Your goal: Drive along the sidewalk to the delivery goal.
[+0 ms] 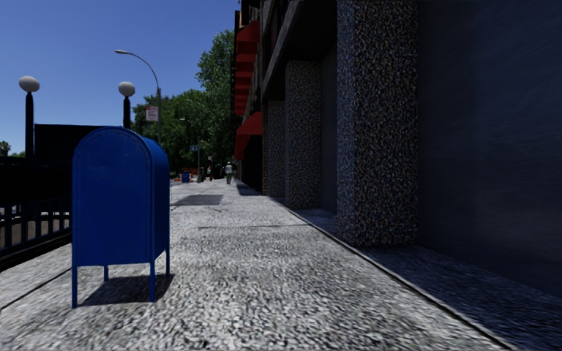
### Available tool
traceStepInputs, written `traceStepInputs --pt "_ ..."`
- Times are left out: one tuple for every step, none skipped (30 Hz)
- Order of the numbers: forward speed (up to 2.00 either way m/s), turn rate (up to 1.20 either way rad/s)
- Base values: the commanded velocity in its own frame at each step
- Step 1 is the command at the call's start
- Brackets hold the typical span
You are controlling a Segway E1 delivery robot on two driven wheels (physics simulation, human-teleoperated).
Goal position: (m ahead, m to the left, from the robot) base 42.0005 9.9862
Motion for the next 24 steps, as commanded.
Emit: traceStepInputs --pt "1.89 0.00" --pt "1.89 0.00" --pt "1.89 0.00" --pt "1.89 0.00" --pt "1.89 0.00" --pt "1.89 0.00" --pt "1.89 0.00" --pt "1.89 0.00" --pt "1.89 0.00" --pt "1.89 0.00" --pt "1.89 0.00" --pt "1.89 0.00" --pt "1.89 0.12" --pt "1.89 0.12" --pt "1.89 0.25" --pt "1.89 0.37" --pt "1.89 0.44" --pt "1.89 0.44" --pt "1.89 0.46" --pt "1.89 0.46" --pt "1.89 0.46" --pt "1.89 0.46" --pt "1.89 0.46" --pt "1.89 0.46"
